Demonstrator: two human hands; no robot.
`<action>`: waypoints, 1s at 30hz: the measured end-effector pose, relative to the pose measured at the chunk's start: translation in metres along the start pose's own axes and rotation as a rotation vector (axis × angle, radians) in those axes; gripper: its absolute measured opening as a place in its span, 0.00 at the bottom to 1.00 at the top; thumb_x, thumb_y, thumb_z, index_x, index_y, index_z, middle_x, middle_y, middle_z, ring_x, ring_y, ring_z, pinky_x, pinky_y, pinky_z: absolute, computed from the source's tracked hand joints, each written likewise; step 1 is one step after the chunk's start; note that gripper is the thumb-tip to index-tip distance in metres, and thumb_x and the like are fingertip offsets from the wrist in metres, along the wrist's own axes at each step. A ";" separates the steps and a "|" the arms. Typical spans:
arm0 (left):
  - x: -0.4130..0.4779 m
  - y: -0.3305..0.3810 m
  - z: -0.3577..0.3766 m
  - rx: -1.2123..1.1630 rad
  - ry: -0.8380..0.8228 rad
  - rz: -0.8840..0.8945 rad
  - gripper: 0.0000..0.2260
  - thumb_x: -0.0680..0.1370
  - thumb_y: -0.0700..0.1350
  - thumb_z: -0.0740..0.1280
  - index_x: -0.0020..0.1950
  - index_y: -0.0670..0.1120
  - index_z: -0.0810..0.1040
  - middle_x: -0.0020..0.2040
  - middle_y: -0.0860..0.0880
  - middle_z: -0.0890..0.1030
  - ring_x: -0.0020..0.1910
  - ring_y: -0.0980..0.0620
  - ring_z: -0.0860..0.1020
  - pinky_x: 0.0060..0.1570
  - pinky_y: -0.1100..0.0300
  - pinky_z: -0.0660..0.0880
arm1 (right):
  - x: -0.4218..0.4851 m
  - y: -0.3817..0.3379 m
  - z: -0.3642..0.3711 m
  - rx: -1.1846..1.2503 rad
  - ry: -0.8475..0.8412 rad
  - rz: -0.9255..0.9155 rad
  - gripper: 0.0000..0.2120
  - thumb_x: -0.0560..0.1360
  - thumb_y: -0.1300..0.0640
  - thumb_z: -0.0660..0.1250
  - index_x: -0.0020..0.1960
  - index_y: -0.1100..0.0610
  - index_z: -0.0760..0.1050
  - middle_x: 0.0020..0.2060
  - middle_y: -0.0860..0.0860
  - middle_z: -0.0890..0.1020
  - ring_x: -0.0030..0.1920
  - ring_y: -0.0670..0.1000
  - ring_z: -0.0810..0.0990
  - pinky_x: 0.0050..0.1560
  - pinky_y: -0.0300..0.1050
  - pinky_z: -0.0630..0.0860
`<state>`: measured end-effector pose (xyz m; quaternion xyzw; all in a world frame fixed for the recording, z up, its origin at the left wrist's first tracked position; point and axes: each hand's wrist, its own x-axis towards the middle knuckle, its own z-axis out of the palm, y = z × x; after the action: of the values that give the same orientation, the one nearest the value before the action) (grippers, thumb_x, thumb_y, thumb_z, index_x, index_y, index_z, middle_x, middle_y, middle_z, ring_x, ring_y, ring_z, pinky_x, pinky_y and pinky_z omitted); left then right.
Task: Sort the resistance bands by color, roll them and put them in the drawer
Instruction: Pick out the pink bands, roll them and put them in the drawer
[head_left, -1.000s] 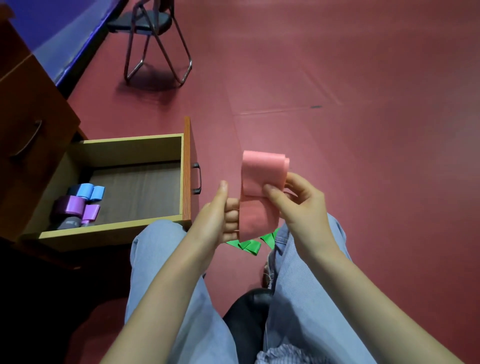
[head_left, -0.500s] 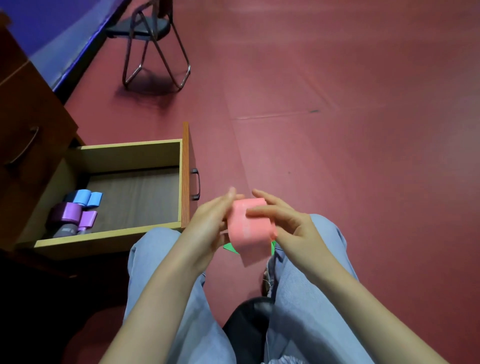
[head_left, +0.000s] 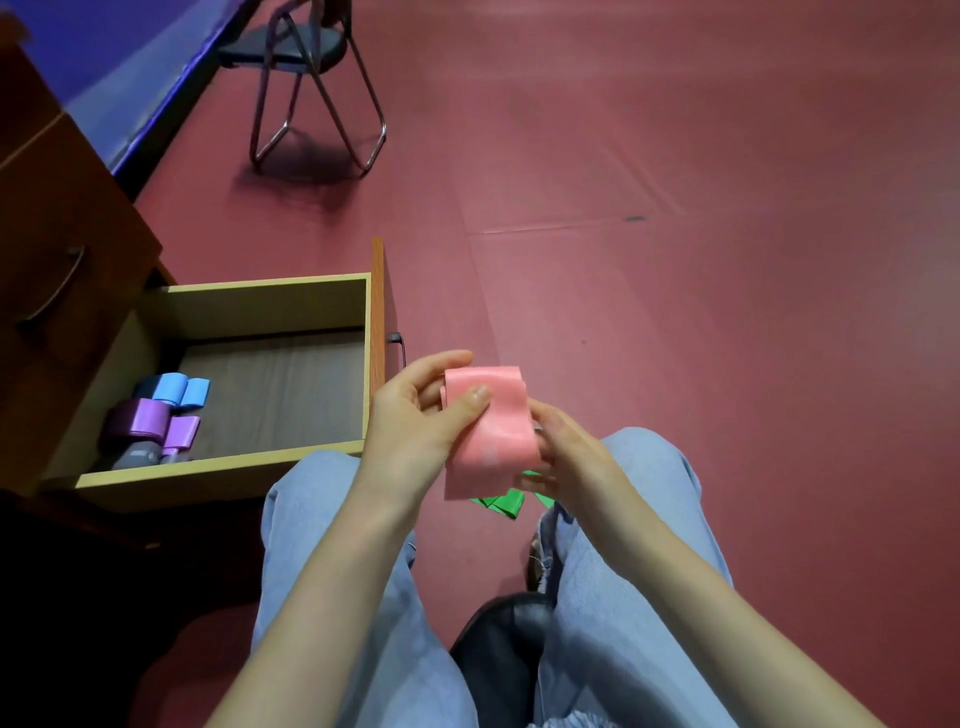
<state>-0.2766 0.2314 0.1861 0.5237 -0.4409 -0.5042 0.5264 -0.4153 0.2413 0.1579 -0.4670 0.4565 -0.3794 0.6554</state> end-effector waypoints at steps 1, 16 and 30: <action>0.000 -0.001 0.000 0.001 -0.001 0.004 0.13 0.71 0.34 0.68 0.47 0.52 0.76 0.40 0.50 0.80 0.33 0.63 0.77 0.38 0.70 0.75 | 0.000 0.000 0.000 -0.028 -0.008 0.004 0.10 0.73 0.47 0.64 0.53 0.44 0.74 0.46 0.44 0.79 0.43 0.39 0.79 0.42 0.33 0.76; 0.023 -0.016 -0.026 -0.150 -0.069 -0.256 0.11 0.73 0.36 0.65 0.55 0.41 0.76 0.44 0.47 0.81 0.47 0.49 0.78 0.52 0.55 0.76 | 0.034 -0.001 0.015 0.087 -0.075 0.053 0.14 0.75 0.68 0.59 0.54 0.52 0.74 0.43 0.49 0.80 0.42 0.43 0.79 0.45 0.36 0.78; 0.117 -0.054 -0.124 -0.090 0.251 -0.232 0.08 0.72 0.34 0.67 0.46 0.46 0.77 0.42 0.48 0.82 0.40 0.54 0.80 0.45 0.61 0.77 | 0.163 0.007 0.090 0.058 -0.108 0.320 0.07 0.77 0.62 0.58 0.45 0.61 0.75 0.39 0.56 0.78 0.35 0.49 0.79 0.35 0.38 0.81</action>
<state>-0.1452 0.1319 0.1169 0.6059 -0.2853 -0.5115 0.5383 -0.2810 0.1172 0.1243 -0.3888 0.4780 -0.2575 0.7443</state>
